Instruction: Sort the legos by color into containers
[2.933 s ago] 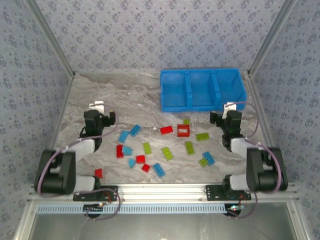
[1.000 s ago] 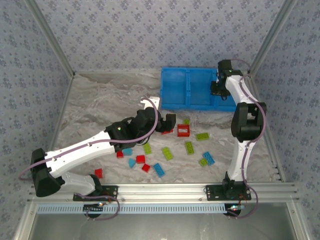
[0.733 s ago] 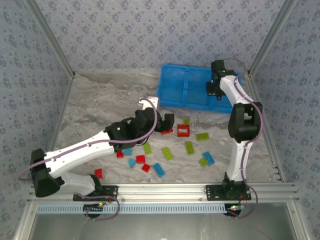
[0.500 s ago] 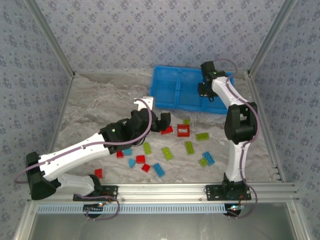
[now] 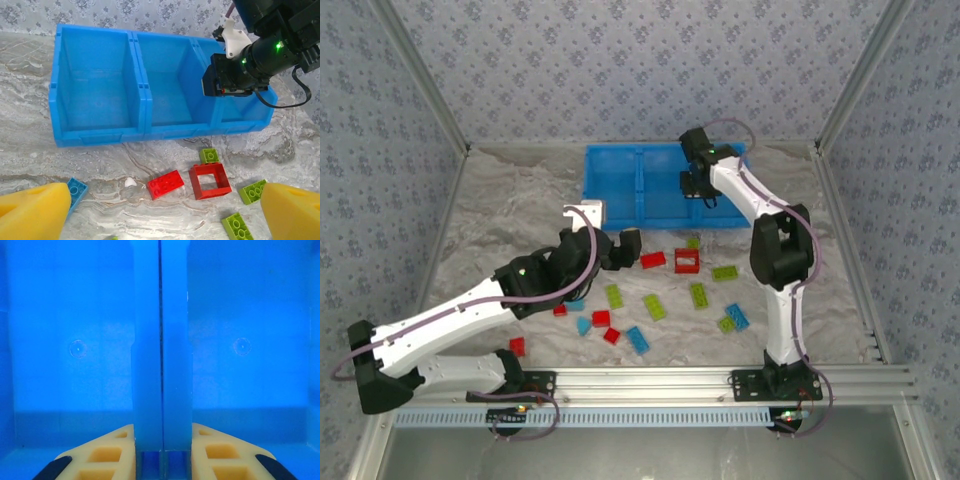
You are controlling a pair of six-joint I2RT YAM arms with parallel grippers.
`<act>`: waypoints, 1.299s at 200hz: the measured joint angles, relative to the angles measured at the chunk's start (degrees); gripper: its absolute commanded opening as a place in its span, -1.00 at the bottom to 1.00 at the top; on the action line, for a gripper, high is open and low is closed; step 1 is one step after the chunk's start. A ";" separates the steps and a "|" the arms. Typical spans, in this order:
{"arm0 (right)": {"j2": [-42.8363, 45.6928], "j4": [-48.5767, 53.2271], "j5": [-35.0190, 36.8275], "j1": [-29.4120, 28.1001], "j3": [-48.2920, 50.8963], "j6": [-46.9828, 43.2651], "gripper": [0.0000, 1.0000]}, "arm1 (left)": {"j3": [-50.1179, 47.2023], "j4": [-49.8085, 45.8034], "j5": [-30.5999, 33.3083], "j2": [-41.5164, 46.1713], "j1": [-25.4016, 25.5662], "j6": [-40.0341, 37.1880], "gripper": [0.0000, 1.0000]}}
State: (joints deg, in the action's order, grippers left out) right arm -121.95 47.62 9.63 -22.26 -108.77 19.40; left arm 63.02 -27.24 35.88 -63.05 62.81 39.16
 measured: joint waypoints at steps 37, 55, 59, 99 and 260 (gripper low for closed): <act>-0.85 -0.24 1.07 -3.06 -1.03 3.76 -0.67 | -0.85 -0.74 0.24 0.72 0.00 0.96 0.96; -1.20 -0.33 1.16 -4.11 -1.51 4.70 -0.67 | -1.14 -1.42 0.26 1.05 0.00 1.09 0.96; -1.36 -0.28 1.16 -4.33 -1.73 4.85 -0.67 | -1.18 -1.49 0.28 1.14 0.00 1.11 0.96; -2.58 0.00 1.55 -5.95 -3.67 6.80 -0.67 | -1.38 -2.23 1.09 2.21 0.00 1.66 0.96; -2.58 0.20 2.86 -8.74 -5.70 8.81 0.17 | -2.56 -6.71 3.21 4.63 0.00 4.46 0.96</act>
State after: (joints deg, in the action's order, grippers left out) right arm -124.53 47.81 12.49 -31.00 -114.48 28.21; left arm 60.47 -33.95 39.09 -58.41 62.81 43.62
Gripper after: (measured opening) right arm 0.573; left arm 0.979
